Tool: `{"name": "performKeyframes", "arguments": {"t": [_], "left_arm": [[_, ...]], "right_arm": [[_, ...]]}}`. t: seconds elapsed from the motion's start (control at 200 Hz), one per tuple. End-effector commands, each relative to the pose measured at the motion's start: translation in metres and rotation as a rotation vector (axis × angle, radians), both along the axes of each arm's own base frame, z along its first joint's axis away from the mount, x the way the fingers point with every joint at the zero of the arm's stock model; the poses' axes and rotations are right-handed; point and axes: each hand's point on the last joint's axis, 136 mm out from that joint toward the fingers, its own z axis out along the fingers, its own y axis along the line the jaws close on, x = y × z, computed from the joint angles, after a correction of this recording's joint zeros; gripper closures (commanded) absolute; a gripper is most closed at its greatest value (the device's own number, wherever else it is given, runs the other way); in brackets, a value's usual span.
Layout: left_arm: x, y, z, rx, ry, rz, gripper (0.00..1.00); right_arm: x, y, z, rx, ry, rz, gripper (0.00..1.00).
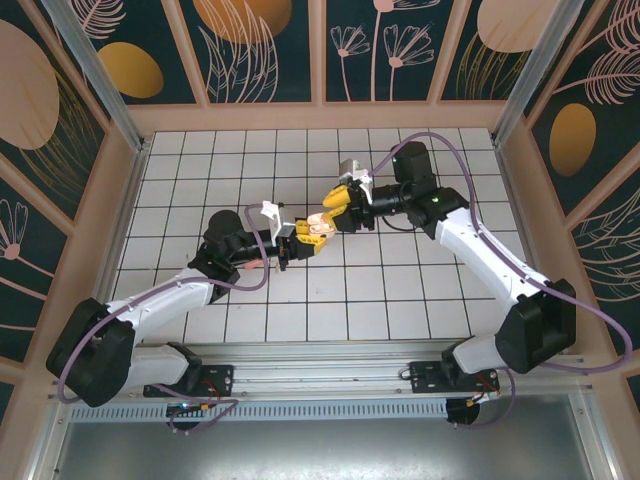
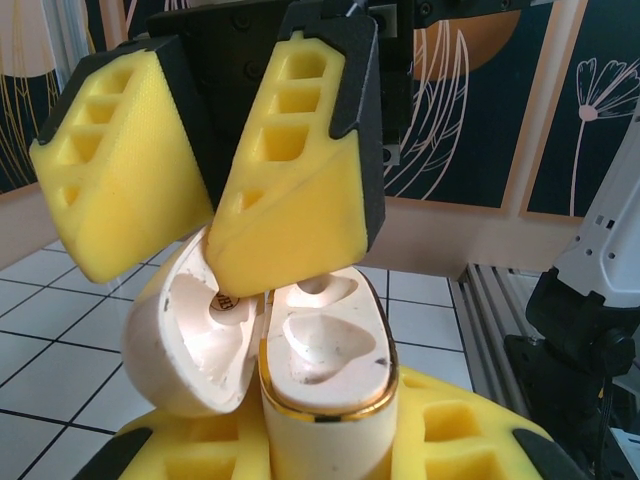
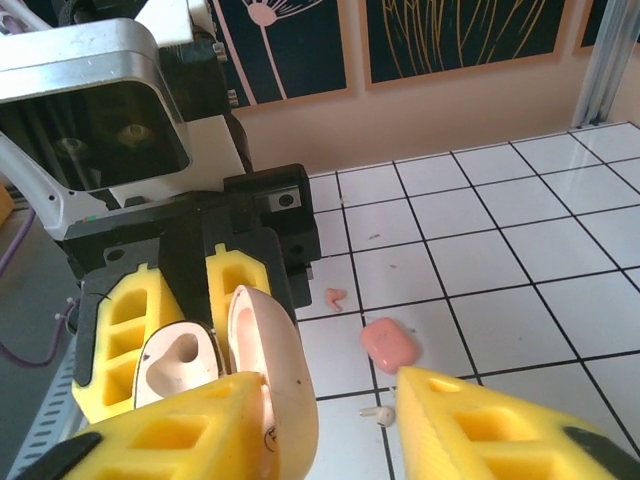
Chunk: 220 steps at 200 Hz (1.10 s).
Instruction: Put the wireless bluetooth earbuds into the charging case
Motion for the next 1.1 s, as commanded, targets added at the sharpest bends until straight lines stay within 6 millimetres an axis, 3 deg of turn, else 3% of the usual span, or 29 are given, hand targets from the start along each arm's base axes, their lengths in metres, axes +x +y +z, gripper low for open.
{"name": "performKeyframes", "arguments": {"t": [0.0,0.4,0.541,0.651,0.836,1.096], "left_arm": [[-0.002,0.002,0.017,-0.034,-0.073,0.013,0.91],[0.016,0.027,0.007,-0.12,0.017,0.089,0.92],[0.031,0.047,0.002,-0.147,0.055,0.157,0.92],[0.043,0.064,-0.006,-0.159,0.081,0.243,0.92],[0.06,0.097,-0.023,-0.183,0.137,0.387,0.92],[0.056,0.117,-0.053,-0.219,0.21,0.465,0.92]], "right_arm": [[-0.001,0.0,0.011,0.016,-0.015,0.01,0.5],[0.014,-0.011,0.051,0.093,-0.03,-0.122,0.42],[0.032,-0.012,0.048,0.071,0.051,-0.251,0.44],[0.052,-0.013,0.029,0.003,0.149,-0.403,0.46],[0.075,-0.012,-0.023,-0.176,0.356,-0.606,0.49],[0.081,0.008,-0.088,-0.411,0.427,-0.547,0.48]]}}
